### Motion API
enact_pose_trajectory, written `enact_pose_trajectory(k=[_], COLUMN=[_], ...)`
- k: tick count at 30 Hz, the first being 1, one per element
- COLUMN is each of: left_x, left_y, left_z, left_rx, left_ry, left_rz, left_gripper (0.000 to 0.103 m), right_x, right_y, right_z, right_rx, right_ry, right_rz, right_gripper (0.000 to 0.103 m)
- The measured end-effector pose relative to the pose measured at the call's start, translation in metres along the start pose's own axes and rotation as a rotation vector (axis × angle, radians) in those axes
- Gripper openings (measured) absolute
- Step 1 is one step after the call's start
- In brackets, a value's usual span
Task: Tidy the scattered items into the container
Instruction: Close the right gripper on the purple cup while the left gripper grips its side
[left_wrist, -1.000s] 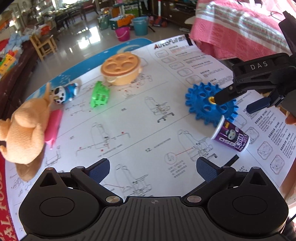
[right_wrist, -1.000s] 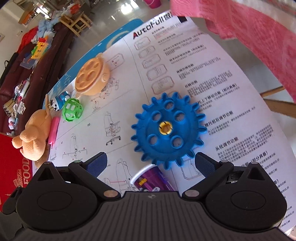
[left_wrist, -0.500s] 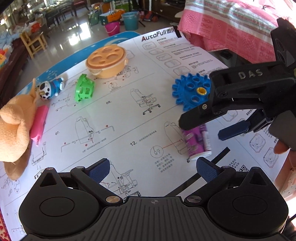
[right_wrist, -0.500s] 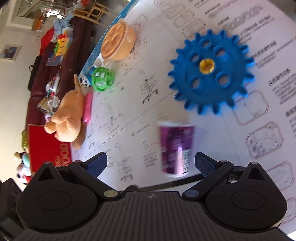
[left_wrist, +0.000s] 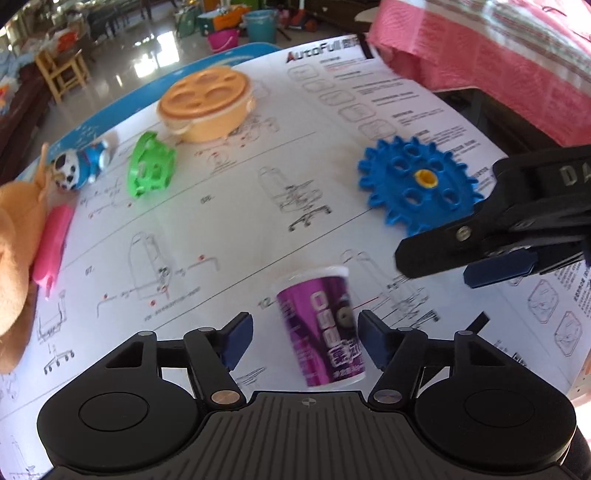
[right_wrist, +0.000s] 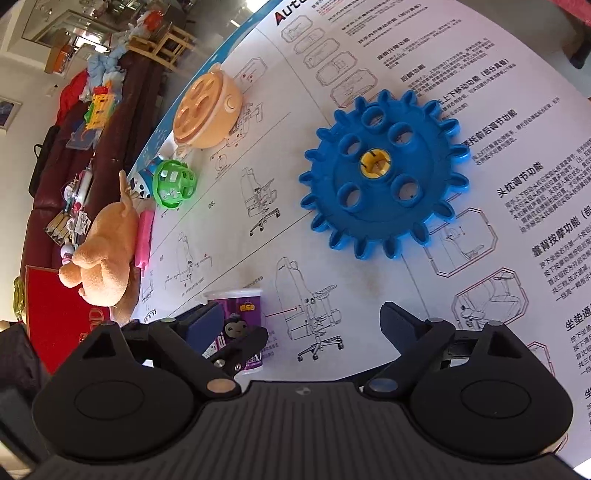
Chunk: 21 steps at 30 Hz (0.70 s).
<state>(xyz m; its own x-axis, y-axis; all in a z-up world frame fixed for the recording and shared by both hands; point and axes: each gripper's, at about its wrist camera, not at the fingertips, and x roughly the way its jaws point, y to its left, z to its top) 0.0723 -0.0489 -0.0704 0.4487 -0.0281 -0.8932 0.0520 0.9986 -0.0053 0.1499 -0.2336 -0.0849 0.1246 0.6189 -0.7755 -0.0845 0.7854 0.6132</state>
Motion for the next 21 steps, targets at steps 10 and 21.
enact_pose_trajectory(k=[10, 21], left_x=[-0.008, -0.003], left_y=[0.035, 0.038], left_z=[-0.013, -0.016], left_rx=[-0.081, -0.093], left_ry=[0.0, -0.001], left_rz=[-0.019, -0.063], left_gripper=[0.07, 0.059], right_x=[0.039, 0.079], right_y=[0.048, 0.087], right_z=[-0.002, 0.006], right_rx=[-0.091, -0.122], right_ry=[0.089, 0.092], right_rz=[0.036, 0.047], right_gripper=[0.086, 0.063])
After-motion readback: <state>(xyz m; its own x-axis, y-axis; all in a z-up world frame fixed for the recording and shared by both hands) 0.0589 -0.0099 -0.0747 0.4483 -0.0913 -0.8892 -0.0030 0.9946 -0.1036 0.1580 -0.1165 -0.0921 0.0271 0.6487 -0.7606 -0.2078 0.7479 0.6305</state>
